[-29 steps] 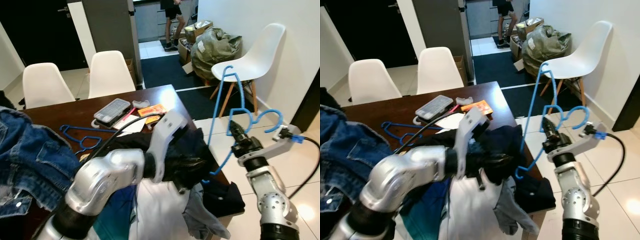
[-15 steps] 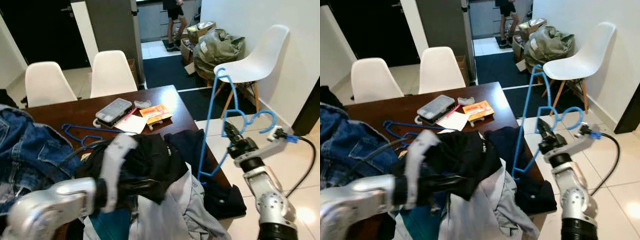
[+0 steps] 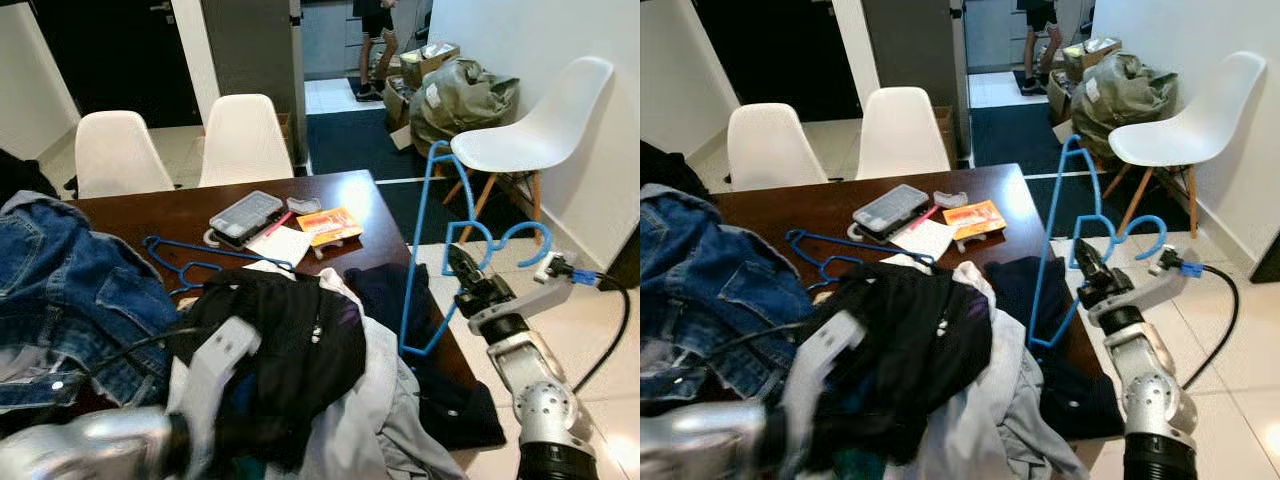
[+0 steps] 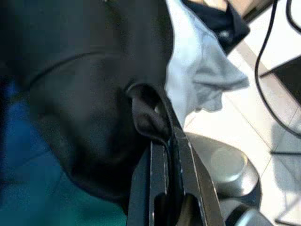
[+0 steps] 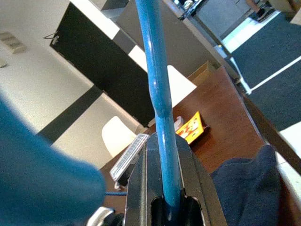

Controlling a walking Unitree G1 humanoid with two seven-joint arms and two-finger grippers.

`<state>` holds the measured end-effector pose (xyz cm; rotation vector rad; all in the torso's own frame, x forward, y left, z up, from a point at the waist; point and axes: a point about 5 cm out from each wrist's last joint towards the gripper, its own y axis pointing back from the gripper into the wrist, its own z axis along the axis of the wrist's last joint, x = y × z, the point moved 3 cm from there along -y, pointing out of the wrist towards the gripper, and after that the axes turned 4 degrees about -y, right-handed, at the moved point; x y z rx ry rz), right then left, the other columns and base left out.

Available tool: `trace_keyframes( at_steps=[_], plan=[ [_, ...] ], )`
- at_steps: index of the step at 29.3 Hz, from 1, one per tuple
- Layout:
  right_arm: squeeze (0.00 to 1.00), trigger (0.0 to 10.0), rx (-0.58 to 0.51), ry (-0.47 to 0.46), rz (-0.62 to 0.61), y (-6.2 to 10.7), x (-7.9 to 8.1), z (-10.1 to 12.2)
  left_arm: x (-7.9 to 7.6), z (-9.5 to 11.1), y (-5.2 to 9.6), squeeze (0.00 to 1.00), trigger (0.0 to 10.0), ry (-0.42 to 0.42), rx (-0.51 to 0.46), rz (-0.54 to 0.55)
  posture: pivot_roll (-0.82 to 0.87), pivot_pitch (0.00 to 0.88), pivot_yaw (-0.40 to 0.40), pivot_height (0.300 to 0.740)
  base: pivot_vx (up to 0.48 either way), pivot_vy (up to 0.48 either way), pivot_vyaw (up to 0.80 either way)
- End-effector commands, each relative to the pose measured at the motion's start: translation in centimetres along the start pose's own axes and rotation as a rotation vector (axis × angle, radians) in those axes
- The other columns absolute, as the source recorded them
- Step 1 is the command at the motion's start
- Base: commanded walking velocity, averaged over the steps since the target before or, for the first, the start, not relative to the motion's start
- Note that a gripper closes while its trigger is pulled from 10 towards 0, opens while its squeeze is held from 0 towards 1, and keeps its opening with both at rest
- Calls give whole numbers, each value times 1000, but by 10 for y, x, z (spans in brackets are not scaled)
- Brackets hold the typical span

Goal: Hang hanger

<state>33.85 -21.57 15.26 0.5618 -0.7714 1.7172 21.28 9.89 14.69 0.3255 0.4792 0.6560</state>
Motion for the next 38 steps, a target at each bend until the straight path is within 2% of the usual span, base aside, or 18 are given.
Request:
trace_keyframes(
  at_steps=[1, 2, 3, 5, 7, 10, 11, 14, 15, 18, 22, 24, 25, 29, 33, 35, 36, 38],
  plan=[
    [0, 10000, -2, -33, 12, -2, 3, -2, 11, -3, -3, 0, 0, 26, 18, 82, 7, 0, 39, 740, 0, 0, 0],
    [0, 10000, -2, -33, 12, -2, 3, -2, 11, -3, -3, 0, 0, 26, 18, 82, 7, 0, 39, 740, 0, 0, 0],
    [0, 10000, -3, -33, 11, -2, 3, -2, 12, -1, -19, 0, 0, 109, -2, 115, -8, 0, 44, 740, 0, 0, 0],
    [0, 10000, -3, -33, 11, -2, 3, -2, 12, -1, -19, 0, 0, 109, -2, 115, -8, 0, 44, 740, 0, 0, 0],
    [0, 10000, -5, -31, 9, -1, 3, -1, 7, -7, -39, 0, 0, 289, -12, 166, -10, 0, 46, 740, 0, 0, 0],
    [0, 10000, -5, -31, 9, -1, 3, -1, 7, -7, -39, 0, 0, 289, -12, 166, -10, 0, 46, 740, 0, 0, 0],
    [0, 10000, -5, -31, 8, -1, 3, -1, 6, -12, -41, 0, 7059, 349, -2, 187, -9, 0, 44, 740, 0, 0, 0],
    [0, 10000, -5, -31, 8, -1, 3, -1, 6, -12, -41, 0, 7059, 349, -2, 187, -9, 0, 44, 740, 0, 0, 0],
    [0, 10000, -3, -31, 7, -1, 2, -1, 8, -8, -39, 1000, 10000, 367, -24, 204, -8, 0, 40, 740, 0, 0, 0],
    [0, 10000, -3, -31, 7, -1, 2, -1, 8, -8, -39, 1000, 10000, 367, -24, 204, -8, 0, 40, 740, 0, 0, 0],
    [0, 10000, 3, -30, 5, -1, 1, -1, 2, 9, -32, 1000, 10000, 342, -72, 166, -11, 0, 38, 740, 0, 0, 0],
    [0, 10000, 6, -29, 4, -1, 1, -1, -3, 14, -21, 1000, 10000, 269, -62, 147, -9, 0, 39, 740, 0, 0, 0],
    [0, 10000, 6, -29, 4, -1, 1, -1, -3, 14, -21, 1000, 10000, 269, -62, 147, -9, 0, 39, 740, 0, 0, 0],
    [0, 10000, 7, -30, 1, 0, 0, 0, 21, 32, 11, 1000, 10000, 22, -26, 308, -1, 0, 34, 740, 0, 0, 0],
    [0, 10000, 7, -30, 1, 0, 0, 0, 24, 36, 15, 1000, 10000, -11, -23, 333, -1, 0, 34, 740, 0, 0, 0],
    [0, 10000, 9, -30, 1, 0, -1, 0, 23, 53, 17, 1000, 10000, -41, -81, 341, -4, 0, 32, 740, 0, 0, 0],
    [0, 10000, 10, -31, 1, 0, -1, 0, 22, 70, 19, 1000, 10000, -57, -148, 351, -8, 0, 32, 740, 0, 0, 0],
    [0, 10000, 10, -31, 1, 0, -1, 0, 22, 70, 19, 1000, 10000, -57, -148, 351, -8, 0, 32, 740, 0, 0, 0]
  ],
)
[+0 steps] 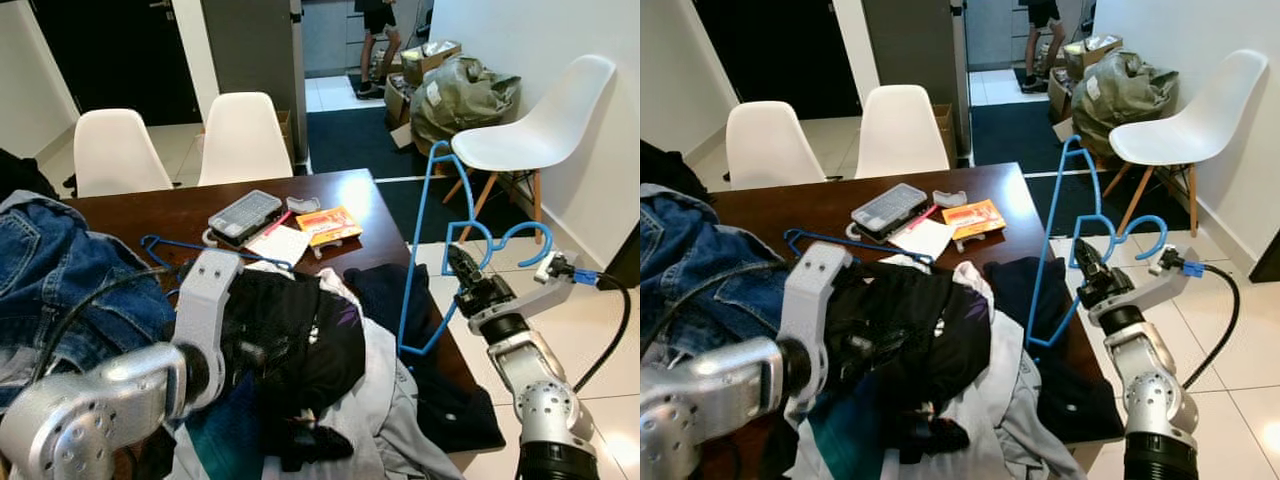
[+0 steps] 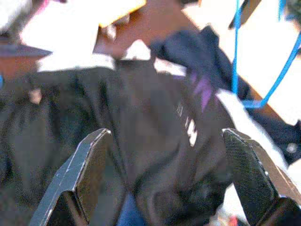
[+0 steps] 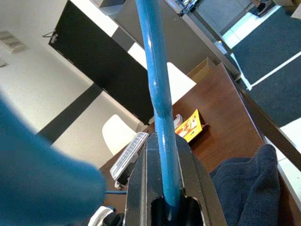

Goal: Hang hanger

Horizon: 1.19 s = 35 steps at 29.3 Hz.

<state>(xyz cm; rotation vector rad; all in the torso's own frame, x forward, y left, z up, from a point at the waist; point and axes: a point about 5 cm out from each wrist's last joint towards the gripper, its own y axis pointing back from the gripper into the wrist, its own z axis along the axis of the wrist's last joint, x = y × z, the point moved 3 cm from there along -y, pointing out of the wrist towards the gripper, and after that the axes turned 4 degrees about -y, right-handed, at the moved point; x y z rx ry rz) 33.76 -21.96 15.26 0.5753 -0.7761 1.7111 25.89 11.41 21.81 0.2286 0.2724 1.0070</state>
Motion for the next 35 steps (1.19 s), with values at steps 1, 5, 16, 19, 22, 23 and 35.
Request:
trace_keyframes(
  at_steps=[1, 5, 16, 19, 22, 23, 35],
  plan=[
    [0, 10000, 9, -19, 5, -1, 1, -3, 13, 4, -2, 1000, 10000, 36, -7, 94, -11, 0, 30, 740, 0, 0, 0],
    [0, 10000, 7, -19, 4, -1, 1, -2, 50, 20, -11, 1000, 10000, 132, -132, 324, -18, 0, 26, 740, 0, 0, 0],
    [0, 10000, 9, -6, -1, -1, 1, -2, 84, 16, -46, 0, 10000, 285, -159, 482, -45, 0, 32, 740, 0, 0, 0],
    [0, 10000, 7, -3, -4, 0, 1, -1, 80, 11, -56, 0, 10000, 319, -135, 459, -49, 0, 34, 740, 0, 0, 0],
    [0, 10000, 6, -2, -5, 0, 1, -1, 76, 8, -61, 0, 10000, 341, -125, 431, -54, 0, 38, 740, 0, 0, 0],
    [0, 10000, 6, -2, -5, 0, 1, -1, 76, 8, -61, 0, 10000, 341, -125, 431, -54, 0, 38, 740, 0, 0, 0],
    [0, 10000, -3, 4, -12, 2, 2, -2, 59, -5, -93, 0, 10000, 411, -72, 330, -68, 0, 55, 740, 0, 0, 0]
  ],
)
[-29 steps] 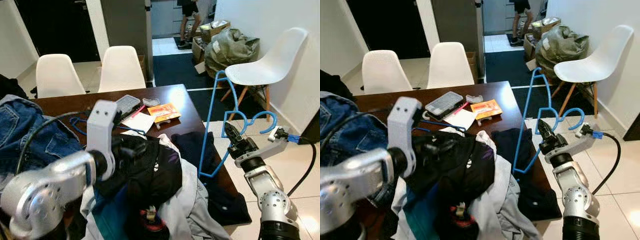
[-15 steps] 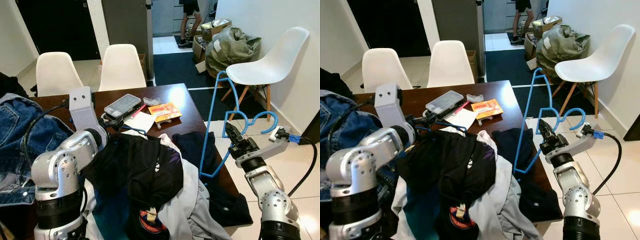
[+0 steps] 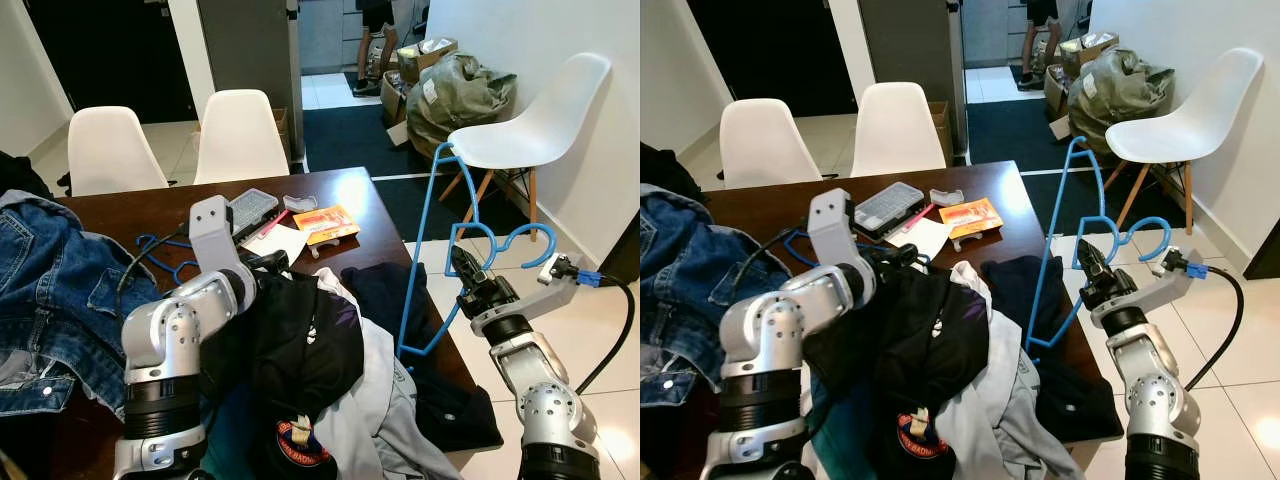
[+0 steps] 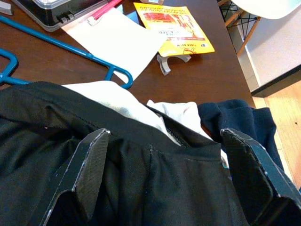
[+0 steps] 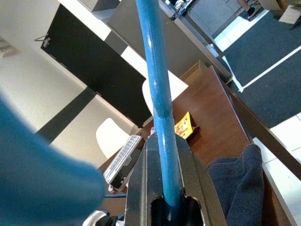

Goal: Hang hanger

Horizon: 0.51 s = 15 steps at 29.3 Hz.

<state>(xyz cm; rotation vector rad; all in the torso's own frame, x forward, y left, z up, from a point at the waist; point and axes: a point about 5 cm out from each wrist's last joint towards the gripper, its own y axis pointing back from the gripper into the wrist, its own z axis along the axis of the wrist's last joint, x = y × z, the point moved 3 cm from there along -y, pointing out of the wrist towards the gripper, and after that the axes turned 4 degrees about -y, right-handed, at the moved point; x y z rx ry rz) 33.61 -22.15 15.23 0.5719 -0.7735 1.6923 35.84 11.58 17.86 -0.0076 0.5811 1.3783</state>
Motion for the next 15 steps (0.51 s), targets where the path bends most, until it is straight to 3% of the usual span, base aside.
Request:
trace_keyframes(
  at_steps=[1, 15],
  plan=[
    [0, 10000, 4, 1, 4, 1, 3, -4, 3, -4, -5, 0, 10000, 1, 26, 20, -68, 0, 59, 740, 0, 0, 0],
    [0, 10000, 5, 2, -2, 1, 3, -5, 5, -20, -9, 0, 10000, 57, 90, 32, -71, 0, 63, 740, 0, 0, 0]
  ],
)
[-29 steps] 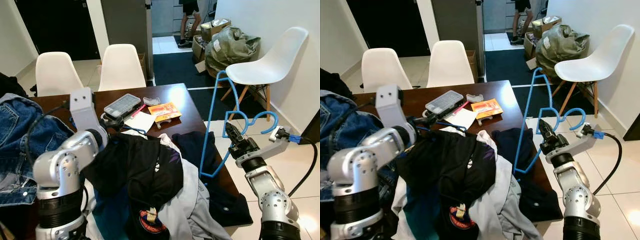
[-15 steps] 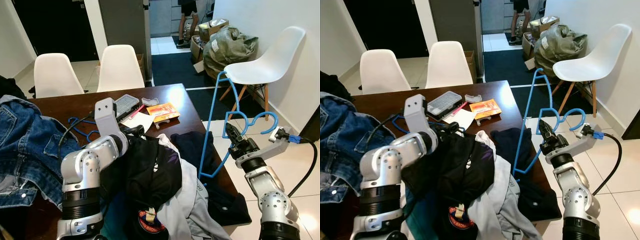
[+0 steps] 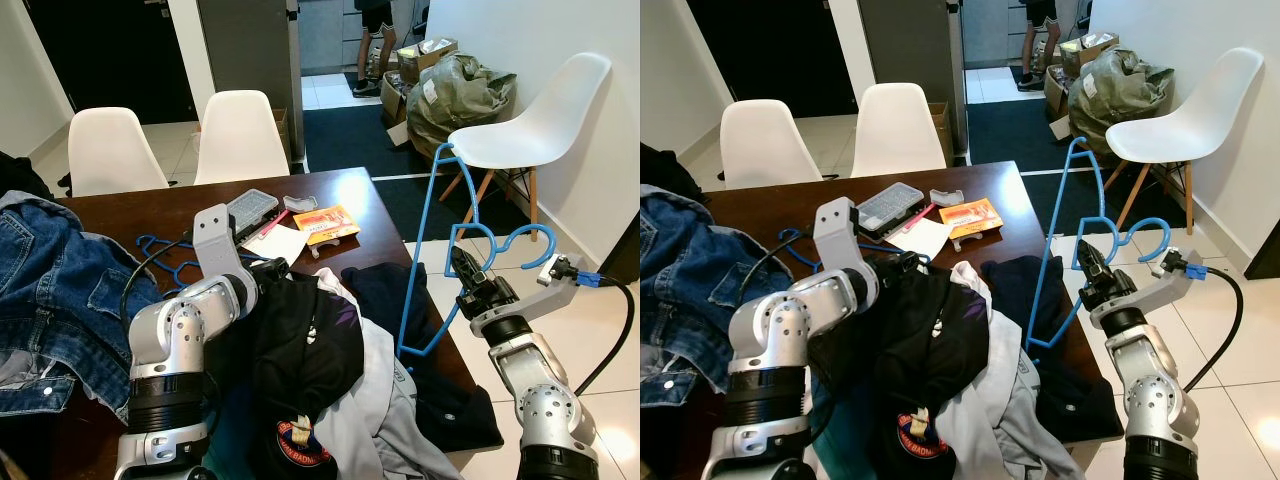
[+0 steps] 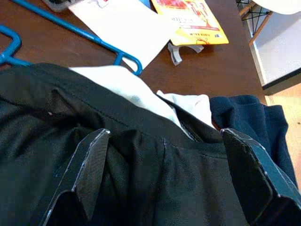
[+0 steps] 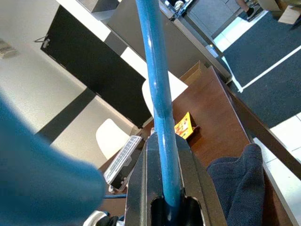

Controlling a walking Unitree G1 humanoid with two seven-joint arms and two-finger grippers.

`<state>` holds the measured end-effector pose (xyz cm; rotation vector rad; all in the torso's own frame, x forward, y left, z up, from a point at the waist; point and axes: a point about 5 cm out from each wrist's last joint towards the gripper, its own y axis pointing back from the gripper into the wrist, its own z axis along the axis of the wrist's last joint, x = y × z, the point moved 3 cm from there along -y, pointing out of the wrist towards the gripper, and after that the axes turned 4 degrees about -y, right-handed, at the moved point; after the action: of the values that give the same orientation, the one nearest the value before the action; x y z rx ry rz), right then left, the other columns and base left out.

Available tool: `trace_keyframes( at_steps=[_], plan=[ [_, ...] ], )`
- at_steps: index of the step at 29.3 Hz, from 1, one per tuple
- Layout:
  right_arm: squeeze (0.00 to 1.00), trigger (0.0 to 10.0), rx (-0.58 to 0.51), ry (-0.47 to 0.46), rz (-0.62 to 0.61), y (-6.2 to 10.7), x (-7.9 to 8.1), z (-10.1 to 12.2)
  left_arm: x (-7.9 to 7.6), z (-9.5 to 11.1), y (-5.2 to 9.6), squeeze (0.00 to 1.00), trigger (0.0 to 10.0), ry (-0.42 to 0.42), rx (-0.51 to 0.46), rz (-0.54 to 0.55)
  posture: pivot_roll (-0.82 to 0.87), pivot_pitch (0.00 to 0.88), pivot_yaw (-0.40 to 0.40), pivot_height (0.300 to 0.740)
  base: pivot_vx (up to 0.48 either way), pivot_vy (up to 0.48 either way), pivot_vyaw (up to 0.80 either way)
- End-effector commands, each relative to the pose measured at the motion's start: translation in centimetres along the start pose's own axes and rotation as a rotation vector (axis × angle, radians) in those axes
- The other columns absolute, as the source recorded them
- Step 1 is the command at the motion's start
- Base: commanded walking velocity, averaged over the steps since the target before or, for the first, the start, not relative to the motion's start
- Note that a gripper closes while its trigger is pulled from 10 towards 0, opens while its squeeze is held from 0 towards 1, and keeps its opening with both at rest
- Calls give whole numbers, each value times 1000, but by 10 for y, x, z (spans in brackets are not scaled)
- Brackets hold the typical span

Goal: Hang hanger

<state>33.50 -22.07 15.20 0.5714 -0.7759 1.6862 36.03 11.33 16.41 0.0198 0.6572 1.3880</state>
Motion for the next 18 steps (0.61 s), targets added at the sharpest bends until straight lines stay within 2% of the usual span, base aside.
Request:
trace_keyframes(
  at_steps=[1, 3, 4, 5, 18],
  plan=[
    [0, 10000, 9, 3, 2, 0, 2, -4, 2, -7, -2, 0, 10000, 17, 32, 6, -71, 0, 63, 740, 0, 0, 0],
    [0, 10000, 9, 3, 1, 0, 2, -4, 1, -9, -3, 0, 10000, 24, 37, 2, -74, 0, 65, 740, 0, 0, 0],
    [0, 10000, 8, 5, -1, 0, 2, -4, 0, -13, -4, 0, 2471, 46, 51, -7, -77, 0, 67, 740, 0, 0, 0],
    [0, 10000, 8, 7, -2, 0, 2, -4, -1, -16, -5, 0, 0, 59, 63, -13, -77, 0, 67, 740, 0, 0, 0],
    [0, 10000, 6, 10, -9, 0, 2, -3, 0, -27, -6, 0, 0, 123, 105, -19, -77, 0, 65, 740, 0, 0, 0]
  ],
)
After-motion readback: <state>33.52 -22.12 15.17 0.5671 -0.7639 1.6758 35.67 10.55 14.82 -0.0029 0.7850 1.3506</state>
